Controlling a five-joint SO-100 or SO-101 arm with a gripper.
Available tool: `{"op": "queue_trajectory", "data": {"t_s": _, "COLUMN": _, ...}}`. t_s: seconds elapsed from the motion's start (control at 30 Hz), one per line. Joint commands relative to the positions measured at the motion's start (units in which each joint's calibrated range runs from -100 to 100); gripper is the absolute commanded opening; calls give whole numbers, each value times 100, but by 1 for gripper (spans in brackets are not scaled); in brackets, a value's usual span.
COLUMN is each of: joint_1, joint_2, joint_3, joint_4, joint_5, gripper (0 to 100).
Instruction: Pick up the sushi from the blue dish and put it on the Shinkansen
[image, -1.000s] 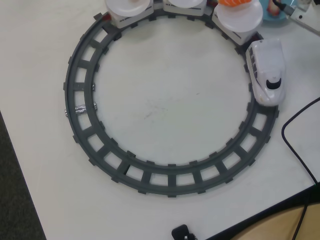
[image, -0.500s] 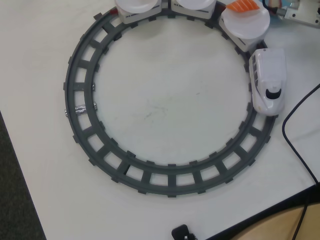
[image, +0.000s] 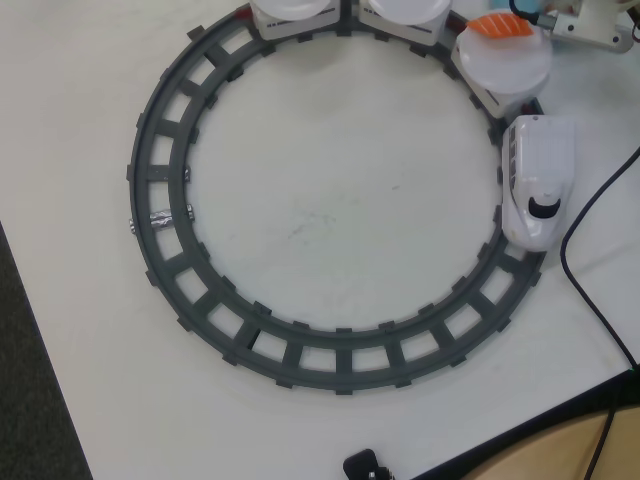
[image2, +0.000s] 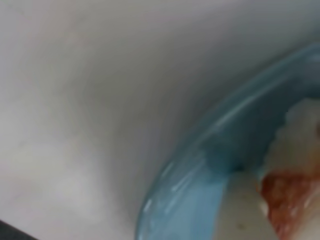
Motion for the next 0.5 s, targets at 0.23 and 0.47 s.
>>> {"op": "queue_trajectory", "data": {"t_s": 0.23, "joint_1": 87, "joint_2": -102, "joint_3": -1087, "joint_4": 1190, "joint_5": -109, "gripper": 2}}
{"op": "queue_trajectory", "data": {"t_s": 0.47, "joint_1": 70, "joint_2": -102, "joint_3": -2577, "joint_4": 2346, "joint_5": -523, "gripper": 2}}
